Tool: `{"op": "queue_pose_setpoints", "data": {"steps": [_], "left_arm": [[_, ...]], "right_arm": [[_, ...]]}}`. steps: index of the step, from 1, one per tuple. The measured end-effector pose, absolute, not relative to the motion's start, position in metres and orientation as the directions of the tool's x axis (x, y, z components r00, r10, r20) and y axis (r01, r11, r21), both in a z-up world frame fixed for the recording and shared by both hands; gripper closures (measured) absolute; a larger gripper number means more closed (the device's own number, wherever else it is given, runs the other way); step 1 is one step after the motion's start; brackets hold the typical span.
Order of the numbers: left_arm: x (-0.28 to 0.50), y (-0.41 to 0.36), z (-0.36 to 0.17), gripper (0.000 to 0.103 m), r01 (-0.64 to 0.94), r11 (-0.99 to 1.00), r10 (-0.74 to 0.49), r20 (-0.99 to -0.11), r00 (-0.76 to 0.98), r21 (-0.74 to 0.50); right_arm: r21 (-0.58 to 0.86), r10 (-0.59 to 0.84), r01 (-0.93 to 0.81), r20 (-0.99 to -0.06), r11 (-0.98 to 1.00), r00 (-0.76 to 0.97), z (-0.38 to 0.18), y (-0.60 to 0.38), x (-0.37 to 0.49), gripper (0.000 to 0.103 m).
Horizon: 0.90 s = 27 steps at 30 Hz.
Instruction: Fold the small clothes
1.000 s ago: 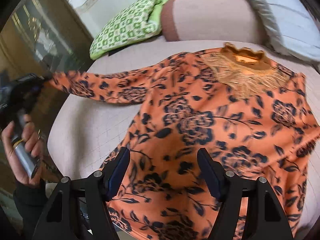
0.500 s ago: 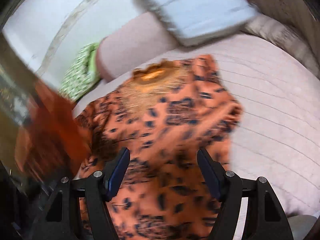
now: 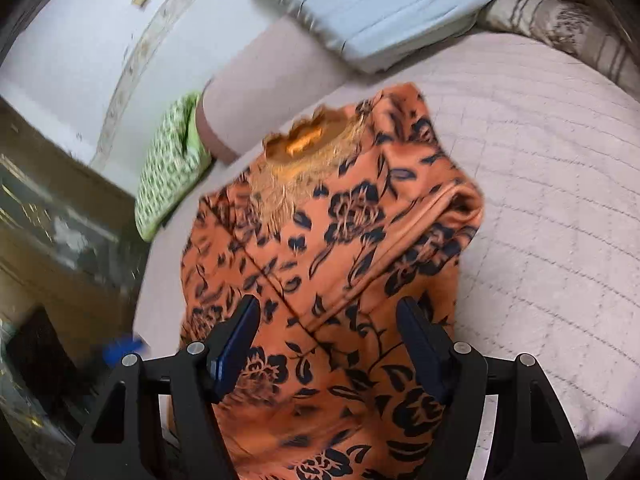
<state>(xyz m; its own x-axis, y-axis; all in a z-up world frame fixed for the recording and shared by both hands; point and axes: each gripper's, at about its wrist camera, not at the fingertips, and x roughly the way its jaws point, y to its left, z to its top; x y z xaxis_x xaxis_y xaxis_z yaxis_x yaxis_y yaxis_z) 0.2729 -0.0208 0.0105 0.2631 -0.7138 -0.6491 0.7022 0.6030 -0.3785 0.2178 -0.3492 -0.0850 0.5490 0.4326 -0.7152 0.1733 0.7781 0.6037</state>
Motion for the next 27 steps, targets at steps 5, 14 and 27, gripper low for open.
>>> {"op": "queue_pose_setpoints", "data": {"steps": [5,14,27], "left_arm": [[0.339,0.056,-0.021,0.038,0.316,0.789,-0.613,-0.713,0.34,-0.528],[0.365,0.118,-0.065,0.038,-0.06,0.825,-0.526,-0.803,0.28,-0.562],[0.381,0.102,-0.085,0.038,-0.028,0.791,-0.574,-0.757,0.311,-0.611]], "right_arm": [[0.562,0.457,0.12,-0.763,0.819,0.457,-0.101,-0.312,0.216,0.03],[0.35,0.32,0.04,-0.892,0.936,0.319,-0.108,-0.257,0.218,0.097],[0.289,0.241,0.117,-0.918,0.95,0.315,-0.093,-0.295,0.183,0.084]]}}
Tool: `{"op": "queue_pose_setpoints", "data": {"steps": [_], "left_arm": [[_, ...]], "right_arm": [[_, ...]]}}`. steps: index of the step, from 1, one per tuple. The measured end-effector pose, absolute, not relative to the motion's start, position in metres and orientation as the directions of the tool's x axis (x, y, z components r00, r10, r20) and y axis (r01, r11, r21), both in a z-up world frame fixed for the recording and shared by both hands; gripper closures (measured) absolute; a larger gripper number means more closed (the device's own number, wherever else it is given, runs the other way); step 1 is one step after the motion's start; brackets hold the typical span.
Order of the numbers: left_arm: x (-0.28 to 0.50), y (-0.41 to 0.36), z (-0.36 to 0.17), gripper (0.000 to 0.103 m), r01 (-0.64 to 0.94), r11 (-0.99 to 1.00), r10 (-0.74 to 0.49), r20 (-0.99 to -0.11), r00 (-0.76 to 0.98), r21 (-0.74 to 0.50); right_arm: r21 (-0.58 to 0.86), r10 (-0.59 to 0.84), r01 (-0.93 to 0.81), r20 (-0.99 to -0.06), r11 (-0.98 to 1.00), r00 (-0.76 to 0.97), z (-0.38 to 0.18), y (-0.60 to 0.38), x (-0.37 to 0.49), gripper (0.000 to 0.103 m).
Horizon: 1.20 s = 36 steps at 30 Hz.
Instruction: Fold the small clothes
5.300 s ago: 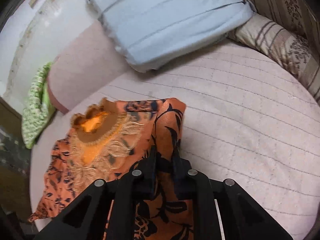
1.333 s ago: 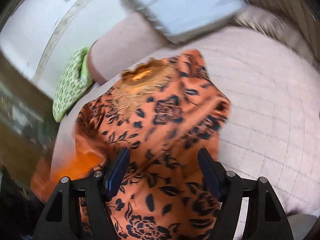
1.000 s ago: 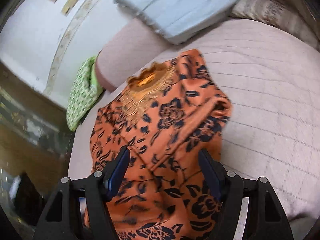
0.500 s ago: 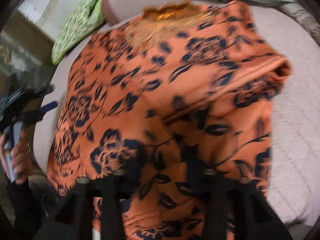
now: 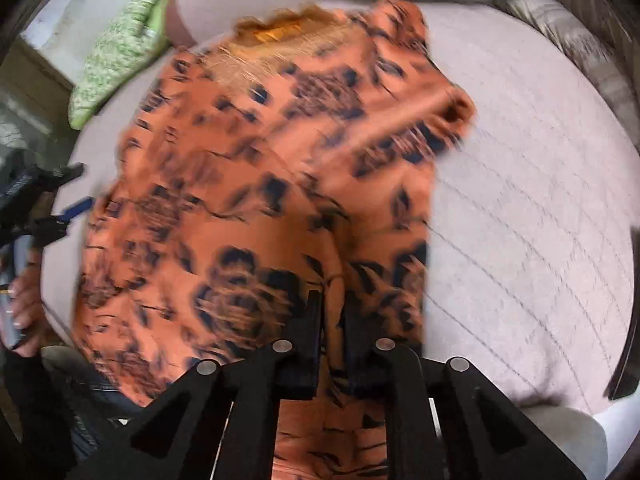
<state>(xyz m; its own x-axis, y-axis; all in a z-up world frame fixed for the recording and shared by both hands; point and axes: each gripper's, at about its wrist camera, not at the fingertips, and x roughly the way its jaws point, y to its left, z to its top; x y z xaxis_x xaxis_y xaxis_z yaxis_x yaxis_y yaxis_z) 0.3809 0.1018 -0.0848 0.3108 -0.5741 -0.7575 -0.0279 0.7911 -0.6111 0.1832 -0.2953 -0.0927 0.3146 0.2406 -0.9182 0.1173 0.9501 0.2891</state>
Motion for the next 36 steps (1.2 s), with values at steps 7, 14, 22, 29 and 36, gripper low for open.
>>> {"op": "queue_pose_setpoints", "data": {"steps": [7,14,22,29,36], "left_arm": [[0.402,0.1,-0.098,0.042,-0.109,0.717,-0.646,-0.714,0.268,-0.689],[0.443,0.096,-0.129,0.049,-0.201,0.679,-0.669,-0.708,0.227,-0.706],[0.449,0.11,-0.184,0.056,-0.374,0.42,-0.808,-0.528,0.26,-0.827],[0.458,0.107,-0.211,0.058,-0.506,0.292,-0.844,-0.467,0.261,-0.811],[0.48,0.087,-0.219,0.088,-0.511,0.347,-0.829,-0.512,0.225,-0.787]], "right_arm": [[0.298,0.288,-0.053,-0.837,0.953,0.465,-0.029,-0.262,0.232,0.03],[0.434,0.439,-0.105,-0.811,0.895,0.387,-0.043,-0.225,0.346,0.03],[0.518,0.509,-0.059,-0.803,0.853,0.311,-0.077,-0.204,0.453,0.03],[0.576,0.543,0.032,-0.785,0.817,0.299,-0.109,-0.194,0.503,0.033],[0.593,0.558,0.081,-0.788,0.801,0.26,-0.128,-0.197,0.527,0.046]]}}
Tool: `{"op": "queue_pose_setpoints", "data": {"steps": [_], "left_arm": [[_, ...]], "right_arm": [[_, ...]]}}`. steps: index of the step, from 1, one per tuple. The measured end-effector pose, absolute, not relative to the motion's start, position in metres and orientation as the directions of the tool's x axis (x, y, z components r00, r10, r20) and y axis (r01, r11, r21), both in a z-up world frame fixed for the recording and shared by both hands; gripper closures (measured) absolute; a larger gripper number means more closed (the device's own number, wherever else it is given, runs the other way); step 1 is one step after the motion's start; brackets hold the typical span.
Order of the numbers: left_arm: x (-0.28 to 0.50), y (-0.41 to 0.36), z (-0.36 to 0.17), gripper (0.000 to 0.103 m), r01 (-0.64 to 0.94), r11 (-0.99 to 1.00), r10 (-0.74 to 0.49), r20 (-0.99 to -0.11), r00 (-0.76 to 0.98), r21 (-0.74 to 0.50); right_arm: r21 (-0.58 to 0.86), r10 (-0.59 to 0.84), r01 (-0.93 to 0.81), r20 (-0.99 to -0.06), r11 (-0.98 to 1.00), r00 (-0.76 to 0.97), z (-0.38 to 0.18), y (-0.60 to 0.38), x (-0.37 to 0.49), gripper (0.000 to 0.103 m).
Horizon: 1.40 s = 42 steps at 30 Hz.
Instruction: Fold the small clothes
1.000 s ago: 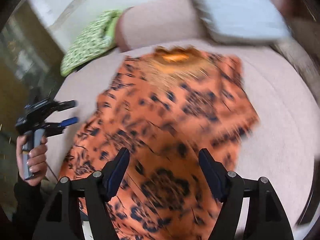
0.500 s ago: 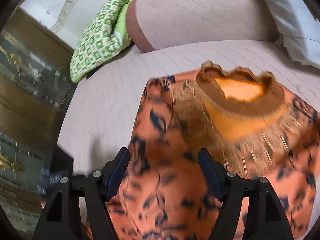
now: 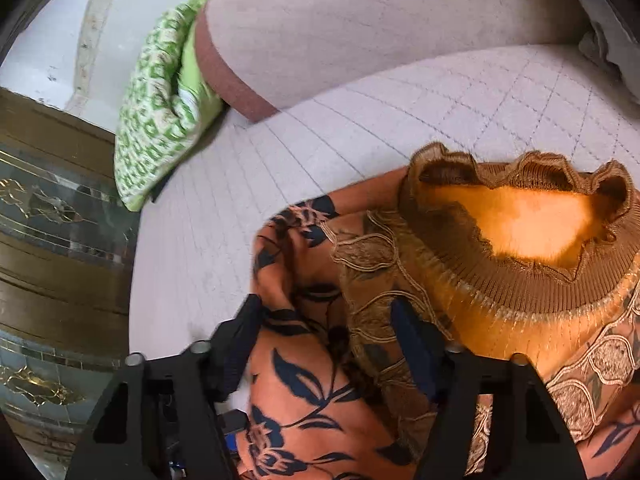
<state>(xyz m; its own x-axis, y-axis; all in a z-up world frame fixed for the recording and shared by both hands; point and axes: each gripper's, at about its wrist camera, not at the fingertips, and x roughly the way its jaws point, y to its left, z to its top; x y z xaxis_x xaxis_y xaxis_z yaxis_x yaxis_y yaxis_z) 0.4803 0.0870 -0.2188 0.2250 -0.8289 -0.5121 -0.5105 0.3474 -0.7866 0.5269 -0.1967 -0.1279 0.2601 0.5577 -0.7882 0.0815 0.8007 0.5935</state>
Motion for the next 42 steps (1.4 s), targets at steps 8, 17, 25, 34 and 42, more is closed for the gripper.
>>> {"op": "queue_pose_setpoints", "data": {"steps": [8,17,25,34,42], "left_arm": [[0.464,0.113,-0.153,0.094,-0.371,0.471,-0.658,-0.599,0.457,-0.801],[0.464,0.12,-0.178,0.077,-0.5,0.396,-0.703,-0.605,0.375,-0.77],[0.401,0.121,-0.085,0.06,-0.251,0.585,-0.674,-0.634,0.379,-0.772],[0.273,0.111,-0.1,0.051,-0.153,0.85,-0.417,-0.822,0.389,-0.503],[0.241,0.117,-0.09,0.051,-0.16,0.89,-0.326,-0.841,0.432,-0.427]], "right_arm": [[0.636,0.613,-0.015,-0.736,0.771,0.285,-0.116,-0.18,0.528,0.1],[0.492,0.472,-0.028,-0.817,0.87,0.331,-0.098,-0.172,0.474,0.048],[0.47,0.368,0.085,-0.78,0.879,0.505,-0.057,-0.278,0.258,0.032],[0.531,0.396,0.2,-0.791,0.824,0.467,-0.094,-0.323,0.159,0.046],[0.298,0.223,0.12,-0.877,0.947,0.426,-0.087,-0.281,0.152,0.098]]}}
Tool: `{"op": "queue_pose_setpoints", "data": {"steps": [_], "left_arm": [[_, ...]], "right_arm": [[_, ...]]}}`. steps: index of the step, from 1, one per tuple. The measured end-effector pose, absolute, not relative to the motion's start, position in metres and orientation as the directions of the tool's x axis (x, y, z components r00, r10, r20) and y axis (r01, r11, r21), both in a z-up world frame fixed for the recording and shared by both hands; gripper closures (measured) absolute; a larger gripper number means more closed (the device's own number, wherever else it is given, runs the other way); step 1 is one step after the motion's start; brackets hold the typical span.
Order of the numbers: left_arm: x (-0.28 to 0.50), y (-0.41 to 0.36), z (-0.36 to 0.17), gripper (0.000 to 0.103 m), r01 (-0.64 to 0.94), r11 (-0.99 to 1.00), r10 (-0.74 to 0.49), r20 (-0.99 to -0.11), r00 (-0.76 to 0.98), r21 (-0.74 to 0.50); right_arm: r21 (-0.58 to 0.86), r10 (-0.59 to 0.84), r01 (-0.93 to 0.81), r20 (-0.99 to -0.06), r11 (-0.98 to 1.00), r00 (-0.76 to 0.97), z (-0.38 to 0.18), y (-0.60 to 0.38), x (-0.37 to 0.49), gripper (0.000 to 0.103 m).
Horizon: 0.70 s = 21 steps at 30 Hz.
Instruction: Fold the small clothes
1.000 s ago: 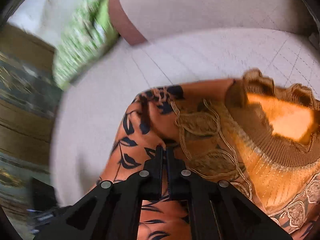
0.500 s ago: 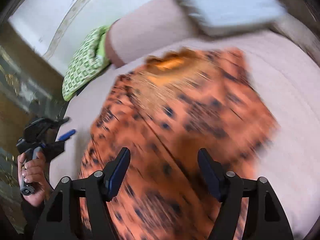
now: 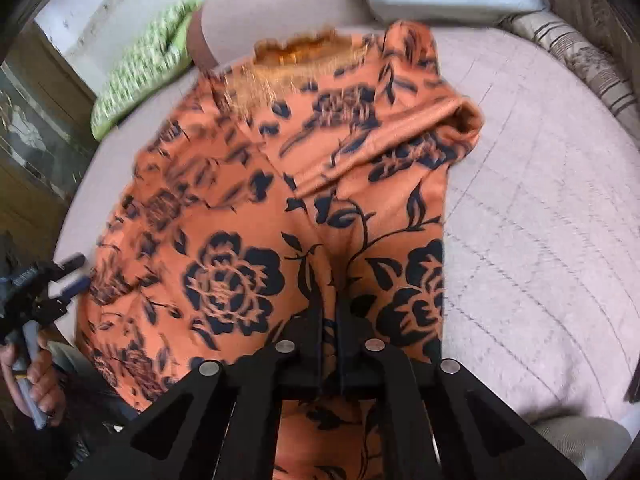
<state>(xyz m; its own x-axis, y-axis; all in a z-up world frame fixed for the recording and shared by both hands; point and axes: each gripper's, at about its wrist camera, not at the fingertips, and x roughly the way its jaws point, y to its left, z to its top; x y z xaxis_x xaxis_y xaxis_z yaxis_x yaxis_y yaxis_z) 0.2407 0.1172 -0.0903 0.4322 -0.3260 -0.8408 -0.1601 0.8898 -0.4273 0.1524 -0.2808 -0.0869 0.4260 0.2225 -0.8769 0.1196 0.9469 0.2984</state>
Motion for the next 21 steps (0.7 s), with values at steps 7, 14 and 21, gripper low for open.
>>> {"op": "queue_pose_setpoints", "data": {"steps": [7,14,21], "left_arm": [[0.224,0.136,-0.087,0.05,-0.239,0.874,-0.292,-0.851,0.437,-0.422],[0.222,0.148,-0.076,0.049,-0.28,0.905,-0.159,-0.866,0.474,-0.32],[0.224,0.132,-0.09,0.05,-0.24,0.945,-0.121,-0.917,0.381,-0.224]], "right_arm": [[0.252,0.169,0.184,-0.911,0.95,0.375,-0.098,-0.292,0.147,0.083],[0.454,0.246,0.284,-0.8,0.844,0.548,-0.067,-0.337,0.117,0.026],[0.433,0.287,0.395,-0.881,0.81,0.377,-0.103,-0.342,0.127,0.042]]}}
